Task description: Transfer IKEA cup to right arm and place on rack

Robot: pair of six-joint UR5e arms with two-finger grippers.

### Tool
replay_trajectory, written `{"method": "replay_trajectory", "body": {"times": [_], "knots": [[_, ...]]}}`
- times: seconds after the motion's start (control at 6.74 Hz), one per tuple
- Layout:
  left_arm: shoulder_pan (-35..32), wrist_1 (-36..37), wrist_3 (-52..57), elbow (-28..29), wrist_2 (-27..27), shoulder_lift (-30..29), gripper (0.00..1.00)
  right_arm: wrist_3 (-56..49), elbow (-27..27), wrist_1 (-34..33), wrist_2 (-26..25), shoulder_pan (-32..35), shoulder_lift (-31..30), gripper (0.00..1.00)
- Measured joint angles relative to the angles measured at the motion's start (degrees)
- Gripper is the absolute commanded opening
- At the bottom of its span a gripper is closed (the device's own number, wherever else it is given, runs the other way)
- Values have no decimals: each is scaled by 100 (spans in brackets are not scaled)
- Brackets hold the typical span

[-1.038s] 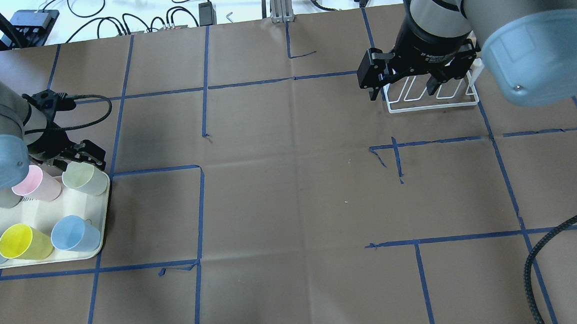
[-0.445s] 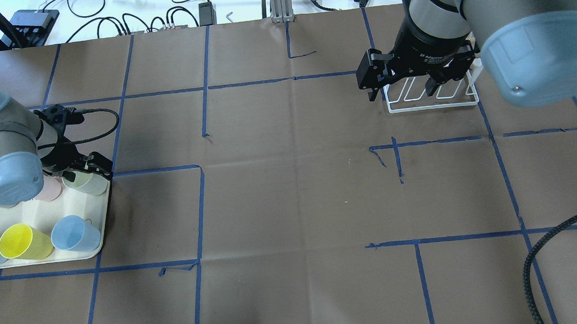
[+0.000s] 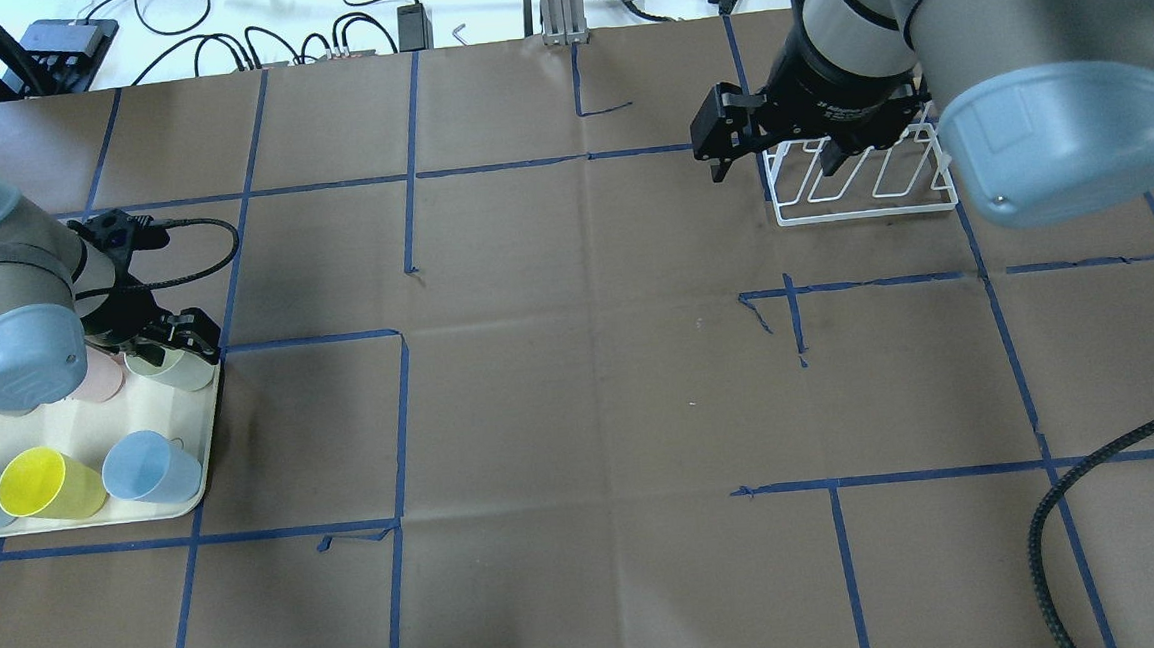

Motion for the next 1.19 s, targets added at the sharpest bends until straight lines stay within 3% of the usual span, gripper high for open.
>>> {"method": "replay_trajectory", "body": {"times": [0.59,0.89,1.19], "knots": [[19,-308,24,177,16,149,0,1780,971,-2408,1302,10,-122,100],[-2,-1465,1,913,28,427,0,2907,1633,-4031,2007,18,-155,100],[-61,-2982,-50,2094,13,477,0,4539,2555,-6339,2499,29,-140,100]]}}
